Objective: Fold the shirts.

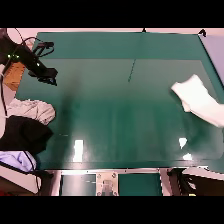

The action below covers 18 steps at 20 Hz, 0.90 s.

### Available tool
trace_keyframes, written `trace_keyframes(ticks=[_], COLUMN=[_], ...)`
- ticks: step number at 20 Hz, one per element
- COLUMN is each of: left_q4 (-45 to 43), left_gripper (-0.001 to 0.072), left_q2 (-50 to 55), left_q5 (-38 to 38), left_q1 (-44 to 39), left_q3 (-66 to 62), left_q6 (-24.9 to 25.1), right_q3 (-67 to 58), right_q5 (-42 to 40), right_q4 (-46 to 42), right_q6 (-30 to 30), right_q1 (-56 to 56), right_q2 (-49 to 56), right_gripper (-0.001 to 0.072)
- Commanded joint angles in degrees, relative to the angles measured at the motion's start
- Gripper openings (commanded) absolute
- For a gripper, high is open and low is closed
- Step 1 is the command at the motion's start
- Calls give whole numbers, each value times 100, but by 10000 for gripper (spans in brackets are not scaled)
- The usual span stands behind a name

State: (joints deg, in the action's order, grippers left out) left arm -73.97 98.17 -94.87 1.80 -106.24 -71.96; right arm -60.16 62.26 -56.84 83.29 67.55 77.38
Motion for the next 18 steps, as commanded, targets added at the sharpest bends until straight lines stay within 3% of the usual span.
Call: trace_keyframes(ticks=[1,4,8,9,10,11,12,15,17,18], left_q4=[205,273,282,286,286,286,284,284,286,284], left_gripper=[23,24,23,24,23,23,23,23,23,23], left_q2=[0,0,0,0,0,0,-2,-2,-9,-46], left_q5=[37,37,-33,-31,-31,-37,-70,-138,-212,-267], left_q1=[2,2,2,2,2,2,2,2,2,2], left_q3=[0,0,0,0,0,0,-2,-2,0,2], left_q6=[4,7,9,33,44,44,46,50,46,44], right_q3=[1318,2197,2389,2317,2159,1882,1462,133,-348,-452], right_q5=[-599,-1073,-1163,-942,-651,-249,308,2190,2627,2490], right_q4=[-127,-125,-127,-129,-160,-323,-651,-1674,-1641,-1526], right_q6=[-186,-299,-431,-431,-448,-437,-256,990,1403,1408], right_q1=[1639,2288,2337,2337,2337,2337,2337,2302,1998,1685], right_q2=[-531,-671,-678,-678,-678,-678,-678,-682,-879,-1034], right_gripper=[10,10,14,135,364,353,291,243,120,95])
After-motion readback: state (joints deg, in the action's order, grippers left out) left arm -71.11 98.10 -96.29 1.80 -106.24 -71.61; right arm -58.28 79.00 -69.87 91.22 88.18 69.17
